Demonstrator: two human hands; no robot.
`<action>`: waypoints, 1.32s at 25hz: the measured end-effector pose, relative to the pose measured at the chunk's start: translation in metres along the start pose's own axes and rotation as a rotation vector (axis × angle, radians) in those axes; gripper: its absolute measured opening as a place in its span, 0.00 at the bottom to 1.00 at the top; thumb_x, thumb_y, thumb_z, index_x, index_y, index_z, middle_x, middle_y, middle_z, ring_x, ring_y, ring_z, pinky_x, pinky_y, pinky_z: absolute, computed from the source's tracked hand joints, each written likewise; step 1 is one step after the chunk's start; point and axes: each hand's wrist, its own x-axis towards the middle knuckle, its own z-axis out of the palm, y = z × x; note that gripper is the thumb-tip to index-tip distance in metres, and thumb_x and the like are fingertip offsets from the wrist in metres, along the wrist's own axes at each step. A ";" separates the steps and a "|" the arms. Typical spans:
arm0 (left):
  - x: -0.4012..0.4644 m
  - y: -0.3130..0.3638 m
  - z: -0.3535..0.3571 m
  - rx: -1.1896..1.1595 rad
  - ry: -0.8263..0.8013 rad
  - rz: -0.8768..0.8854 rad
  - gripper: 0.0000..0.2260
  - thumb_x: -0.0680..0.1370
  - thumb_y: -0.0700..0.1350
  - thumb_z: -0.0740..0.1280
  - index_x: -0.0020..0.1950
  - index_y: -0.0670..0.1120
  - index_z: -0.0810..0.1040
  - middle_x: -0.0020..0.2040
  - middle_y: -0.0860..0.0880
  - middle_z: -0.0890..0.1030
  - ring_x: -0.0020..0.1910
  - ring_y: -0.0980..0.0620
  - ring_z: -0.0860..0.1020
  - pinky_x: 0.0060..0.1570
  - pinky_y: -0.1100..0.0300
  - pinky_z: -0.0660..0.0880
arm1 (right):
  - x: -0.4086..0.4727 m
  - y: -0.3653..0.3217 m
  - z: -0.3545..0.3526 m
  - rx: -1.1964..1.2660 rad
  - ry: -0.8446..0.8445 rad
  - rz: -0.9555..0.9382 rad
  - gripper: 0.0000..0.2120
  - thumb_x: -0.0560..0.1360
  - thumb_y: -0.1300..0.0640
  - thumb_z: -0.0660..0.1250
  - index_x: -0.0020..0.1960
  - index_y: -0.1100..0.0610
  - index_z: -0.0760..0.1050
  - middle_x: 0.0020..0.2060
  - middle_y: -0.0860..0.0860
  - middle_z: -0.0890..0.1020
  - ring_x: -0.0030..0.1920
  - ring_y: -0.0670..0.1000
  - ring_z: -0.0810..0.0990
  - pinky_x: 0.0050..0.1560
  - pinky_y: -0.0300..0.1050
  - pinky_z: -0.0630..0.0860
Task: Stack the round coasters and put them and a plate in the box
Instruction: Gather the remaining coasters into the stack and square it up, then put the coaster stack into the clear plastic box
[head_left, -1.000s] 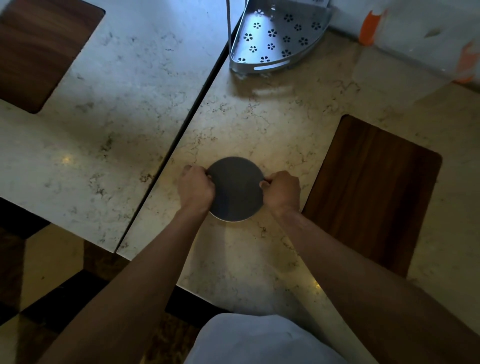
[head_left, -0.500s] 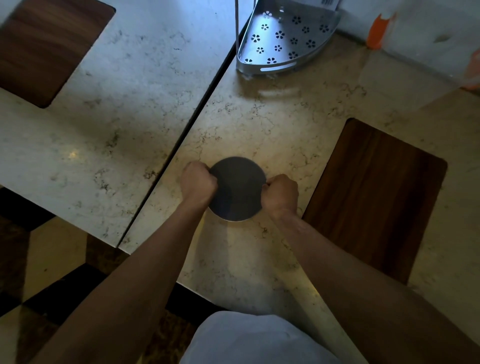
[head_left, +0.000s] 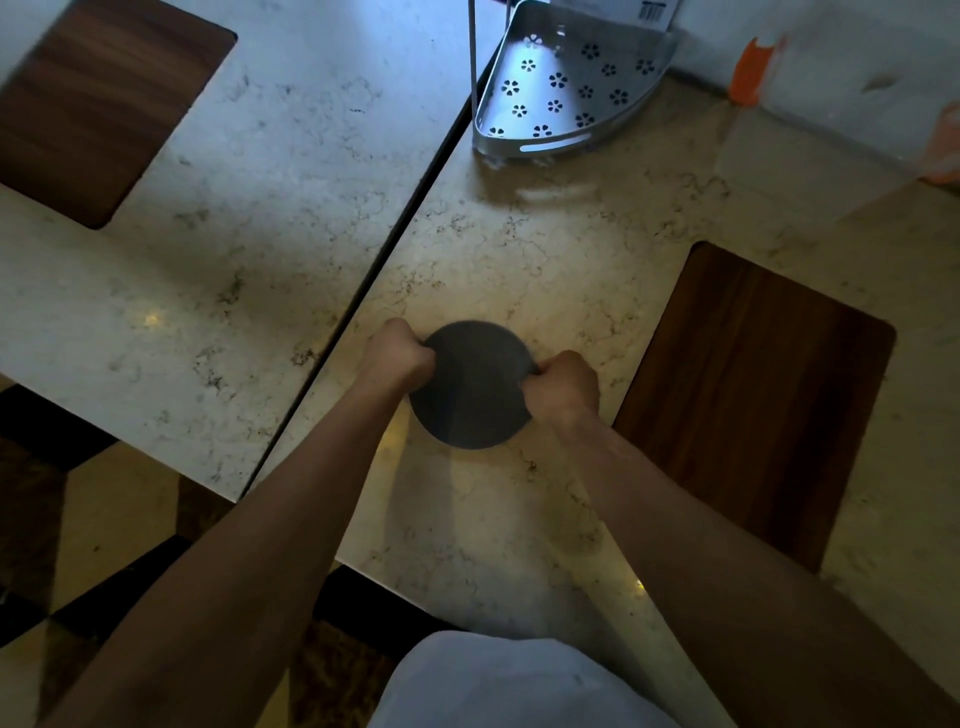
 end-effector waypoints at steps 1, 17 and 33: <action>0.001 -0.002 0.000 -0.031 -0.012 0.005 0.05 0.71 0.38 0.66 0.43 0.38 0.80 0.41 0.39 0.82 0.44 0.40 0.80 0.45 0.46 0.81 | 0.001 0.003 -0.002 0.014 -0.007 -0.006 0.05 0.73 0.59 0.69 0.42 0.60 0.82 0.38 0.55 0.85 0.34 0.51 0.81 0.25 0.36 0.69; 0.007 0.175 0.036 -0.313 -0.177 0.204 0.01 0.70 0.37 0.73 0.39 0.41 0.84 0.40 0.42 0.83 0.41 0.45 0.82 0.46 0.45 0.83 | 0.043 0.066 -0.179 0.386 0.206 -0.080 0.06 0.69 0.58 0.77 0.45 0.56 0.83 0.44 0.54 0.86 0.39 0.49 0.85 0.43 0.49 0.84; 0.065 0.479 0.015 -0.490 -0.244 0.549 0.04 0.69 0.29 0.72 0.42 0.35 0.82 0.39 0.39 0.84 0.34 0.46 0.84 0.28 0.62 0.80 | 0.151 0.027 -0.449 0.391 0.567 -0.361 0.08 0.70 0.60 0.75 0.49 0.60 0.84 0.43 0.57 0.85 0.42 0.56 0.85 0.50 0.52 0.82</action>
